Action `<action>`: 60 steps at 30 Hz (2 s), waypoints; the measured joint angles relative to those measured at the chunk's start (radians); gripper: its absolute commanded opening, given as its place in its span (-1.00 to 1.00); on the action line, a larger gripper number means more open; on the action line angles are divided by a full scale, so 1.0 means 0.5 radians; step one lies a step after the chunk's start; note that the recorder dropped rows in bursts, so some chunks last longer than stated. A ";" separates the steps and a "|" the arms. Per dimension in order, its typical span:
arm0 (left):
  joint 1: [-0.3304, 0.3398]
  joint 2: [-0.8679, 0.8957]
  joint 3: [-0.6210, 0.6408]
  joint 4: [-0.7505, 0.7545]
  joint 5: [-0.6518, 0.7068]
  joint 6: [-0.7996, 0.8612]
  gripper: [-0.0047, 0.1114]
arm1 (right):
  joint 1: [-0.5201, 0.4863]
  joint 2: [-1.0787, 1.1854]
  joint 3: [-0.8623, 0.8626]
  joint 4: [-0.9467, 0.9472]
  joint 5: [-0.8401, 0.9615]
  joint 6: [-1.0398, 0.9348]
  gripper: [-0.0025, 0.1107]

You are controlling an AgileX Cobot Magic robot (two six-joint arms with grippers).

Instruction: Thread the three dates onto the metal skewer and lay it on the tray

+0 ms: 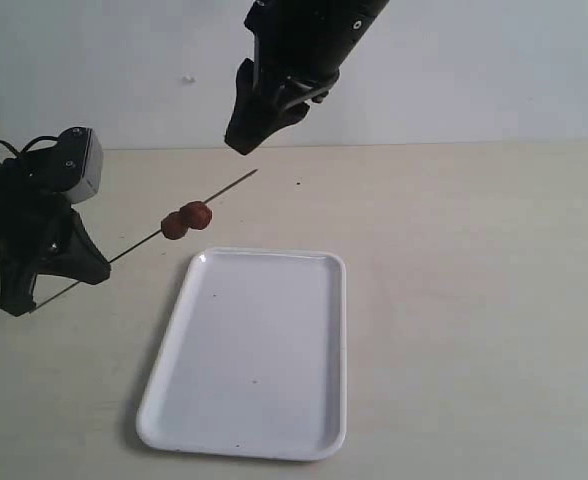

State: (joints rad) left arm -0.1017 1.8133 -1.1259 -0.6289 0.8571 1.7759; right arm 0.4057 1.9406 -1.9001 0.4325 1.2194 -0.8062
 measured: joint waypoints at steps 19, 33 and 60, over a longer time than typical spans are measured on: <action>0.000 0.008 0.000 0.000 0.001 0.000 -0.92 | 0.000 -0.004 0.114 -0.442 0.008 0.156 -0.39; 0.000 0.093 0.000 -0.008 -0.003 0.000 -0.92 | 0.000 -0.004 0.114 -0.424 0.008 0.227 -0.39; 0.000 0.101 0.000 -0.015 -0.003 0.000 -0.92 | 0.000 -0.193 0.285 -0.168 0.005 -1.032 -0.39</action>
State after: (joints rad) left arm -0.1017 1.8637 -1.1259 -0.6366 0.8556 1.7759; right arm 0.4057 1.8439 -1.7576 0.3483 1.2216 -1.3222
